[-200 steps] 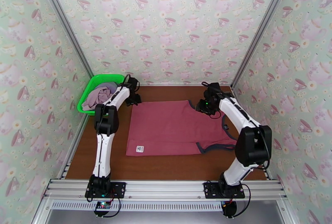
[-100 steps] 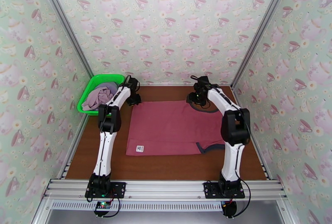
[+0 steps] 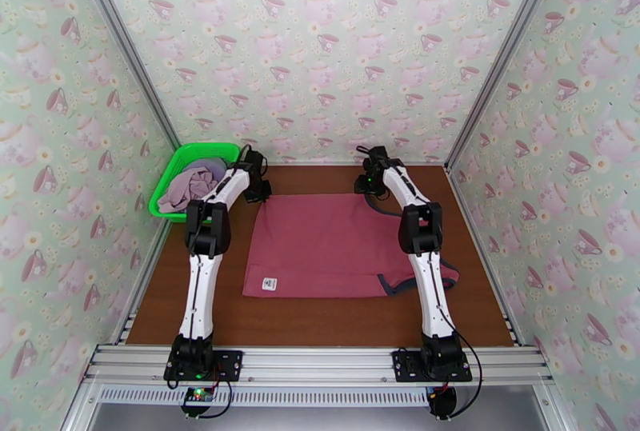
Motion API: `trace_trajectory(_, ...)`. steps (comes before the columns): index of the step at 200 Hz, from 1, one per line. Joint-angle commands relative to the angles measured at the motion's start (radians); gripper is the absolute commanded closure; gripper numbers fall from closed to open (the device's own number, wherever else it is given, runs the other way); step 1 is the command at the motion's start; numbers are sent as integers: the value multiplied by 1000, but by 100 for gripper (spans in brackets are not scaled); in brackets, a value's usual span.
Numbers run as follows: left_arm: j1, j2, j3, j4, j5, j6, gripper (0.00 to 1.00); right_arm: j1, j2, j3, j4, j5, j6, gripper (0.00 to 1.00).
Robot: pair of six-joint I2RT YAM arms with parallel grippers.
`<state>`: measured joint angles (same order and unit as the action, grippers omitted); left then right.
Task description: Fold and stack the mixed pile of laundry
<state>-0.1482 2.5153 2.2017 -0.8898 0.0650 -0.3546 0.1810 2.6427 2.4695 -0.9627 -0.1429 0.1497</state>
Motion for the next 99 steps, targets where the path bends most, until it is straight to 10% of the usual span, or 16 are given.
trace_trajectory(1,-12,44,-63,-16,30,15,93,1,12,18,-31,-24,30,52)
trace_trajectory(99,-8,39,-88,16,22,-1,100,1,-27,-64,-28,-37,70,64)
